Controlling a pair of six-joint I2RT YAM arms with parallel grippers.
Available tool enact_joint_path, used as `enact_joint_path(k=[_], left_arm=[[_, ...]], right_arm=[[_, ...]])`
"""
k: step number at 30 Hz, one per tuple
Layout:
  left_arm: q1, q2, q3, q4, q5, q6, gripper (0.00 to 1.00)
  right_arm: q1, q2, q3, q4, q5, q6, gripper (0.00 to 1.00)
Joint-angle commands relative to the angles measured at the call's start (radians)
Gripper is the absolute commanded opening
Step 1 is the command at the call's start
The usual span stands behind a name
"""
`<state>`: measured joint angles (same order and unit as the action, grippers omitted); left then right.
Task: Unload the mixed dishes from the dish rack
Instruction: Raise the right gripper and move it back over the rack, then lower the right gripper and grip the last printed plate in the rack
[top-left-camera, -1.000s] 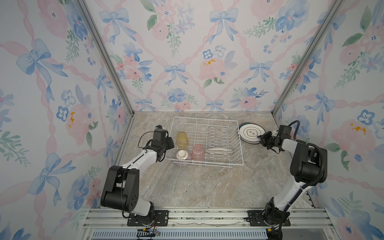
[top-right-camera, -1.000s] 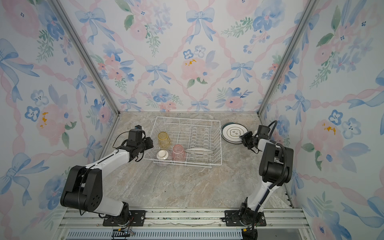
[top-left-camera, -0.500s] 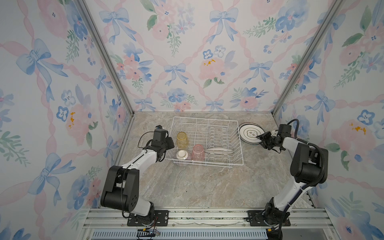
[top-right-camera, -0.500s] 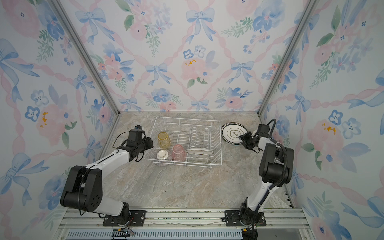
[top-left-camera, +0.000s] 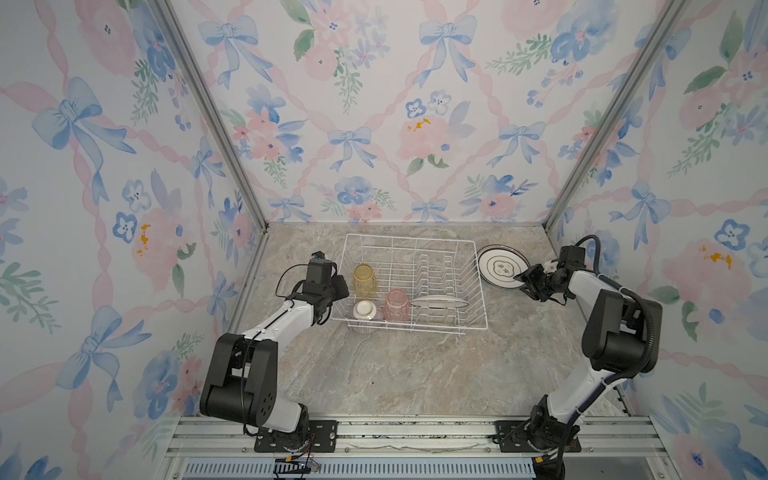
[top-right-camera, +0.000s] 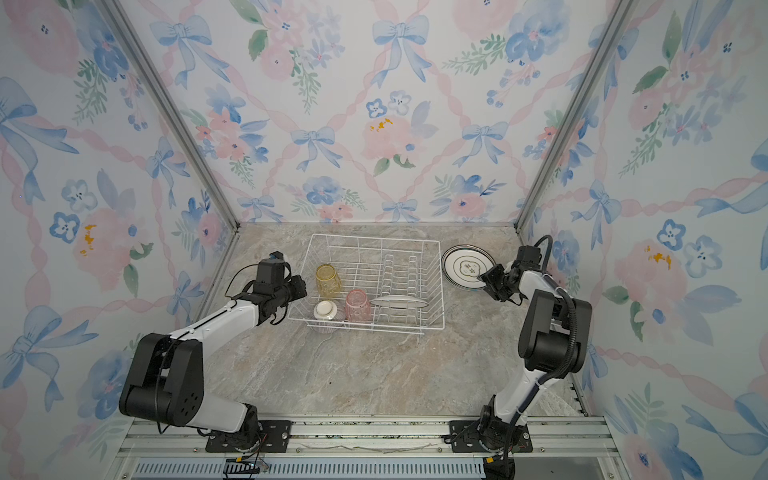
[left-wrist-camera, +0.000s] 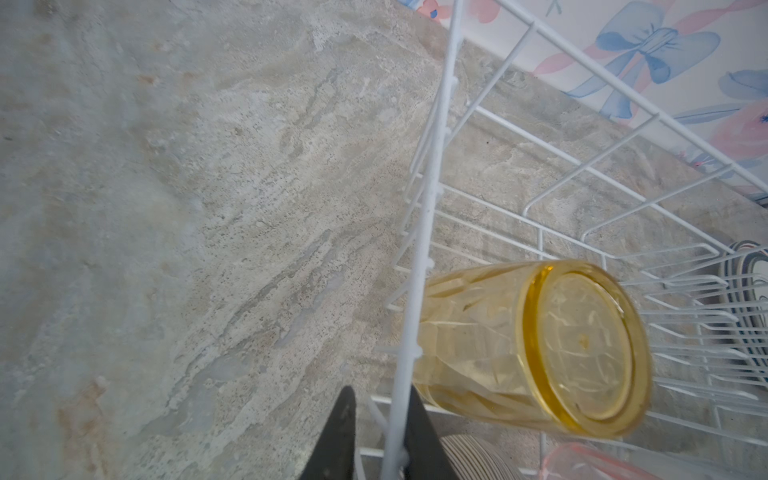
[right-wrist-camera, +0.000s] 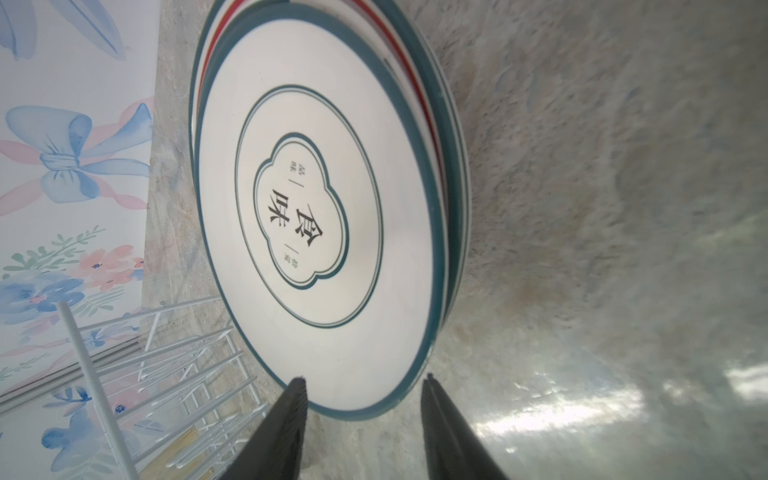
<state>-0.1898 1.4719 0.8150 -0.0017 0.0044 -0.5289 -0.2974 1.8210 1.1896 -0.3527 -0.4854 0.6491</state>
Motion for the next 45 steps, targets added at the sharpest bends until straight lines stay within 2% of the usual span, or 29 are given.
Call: enact_joint_path(k=[1,7,10,13,17,19,21,26,29,36,45], left_arm=[[-0.011,-0.008,-0.033,-0.077,0.008,-0.011,0.21],[-0.011,-0.015,-0.043,-0.077,0.008,-0.01,0.21],[-0.011,-0.022,-0.046,-0.076,0.008,-0.01,0.21],[-0.01,-0.029,-0.048,-0.076,0.006,-0.011,0.21],[-0.011,-0.021,-0.045,-0.075,0.009,-0.011,0.21],[-0.01,-0.015,-0.042,-0.075,0.015,-0.007,0.21],[-0.01,-0.008,-0.037,-0.076,0.022,-0.002,0.21],[-0.011,0.002,-0.024,-0.078,0.036,0.01,0.21],[-0.01,0.006,-0.018,-0.075,0.043,0.014,0.21],[-0.011,0.01,-0.016,-0.076,0.048,0.017,0.21],[-0.01,0.019,-0.014,-0.075,0.047,0.018,0.21]], right_arm=[[0.011,-0.057,0.01,-0.045,0.013,-0.018,0.48],[0.003,-0.158,0.009,-0.084,0.036,-0.134,0.46],[0.044,-0.275,0.031,-0.13,0.076,-0.274,0.42],[0.154,-0.393,0.058,-0.196,0.119,-0.481,0.41],[0.373,-0.555,0.019,-0.223,0.122,-0.755,0.41],[0.461,-0.607,-0.002,-0.235,0.129,-0.82,0.4],[0.552,-0.642,-0.008,-0.264,0.187,-0.875,0.39],[0.778,-0.62,0.045,-0.391,0.384,-1.011,0.38],[0.863,-0.57,0.07,-0.432,0.47,-1.064,0.38],[0.951,-0.465,0.097,-0.464,0.546,-1.135,0.39],[0.98,-0.364,0.141,-0.45,0.607,-1.214,0.38]])
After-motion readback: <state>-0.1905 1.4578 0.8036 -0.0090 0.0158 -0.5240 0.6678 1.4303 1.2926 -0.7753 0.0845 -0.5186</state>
